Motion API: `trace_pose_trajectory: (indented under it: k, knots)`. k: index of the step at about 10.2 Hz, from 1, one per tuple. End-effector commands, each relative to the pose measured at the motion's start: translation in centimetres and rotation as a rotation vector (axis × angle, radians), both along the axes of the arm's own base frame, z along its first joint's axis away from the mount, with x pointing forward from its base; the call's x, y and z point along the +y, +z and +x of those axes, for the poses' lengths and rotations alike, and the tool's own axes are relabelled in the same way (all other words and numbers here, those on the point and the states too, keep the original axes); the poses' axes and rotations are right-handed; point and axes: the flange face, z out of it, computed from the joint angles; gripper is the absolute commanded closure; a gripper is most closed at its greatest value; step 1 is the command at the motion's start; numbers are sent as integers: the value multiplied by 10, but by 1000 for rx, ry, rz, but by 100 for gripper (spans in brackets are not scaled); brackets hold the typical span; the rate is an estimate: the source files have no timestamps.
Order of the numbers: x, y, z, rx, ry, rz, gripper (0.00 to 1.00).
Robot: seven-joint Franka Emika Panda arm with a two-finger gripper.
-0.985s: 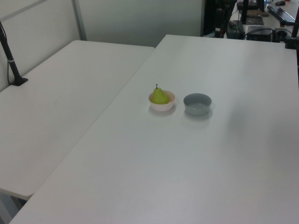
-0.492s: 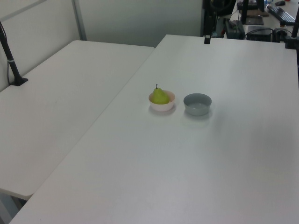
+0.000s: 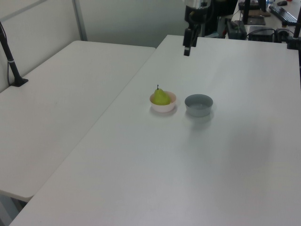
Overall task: Pick up a pear from the bowl
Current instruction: 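Move the open gripper over the pear in the pink bowl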
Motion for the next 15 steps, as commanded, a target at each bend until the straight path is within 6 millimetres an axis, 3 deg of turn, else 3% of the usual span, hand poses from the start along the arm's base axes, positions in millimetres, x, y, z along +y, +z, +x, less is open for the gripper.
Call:
trace_pose_trajectory:
  k: [1,5,7,12,14,15]
  knots:
    - [20,-33,30,-61,-152,25,0]
    - [40,-73,47,-69,-401,68,0]
    - [60,-94,55,-115,-327,-21,0]
    - [63,-119,70,-213,-72,-116,0]
    - [63,-153,75,-213,16,-197,0]
    - [64,-159,77,-215,28,-211,0]
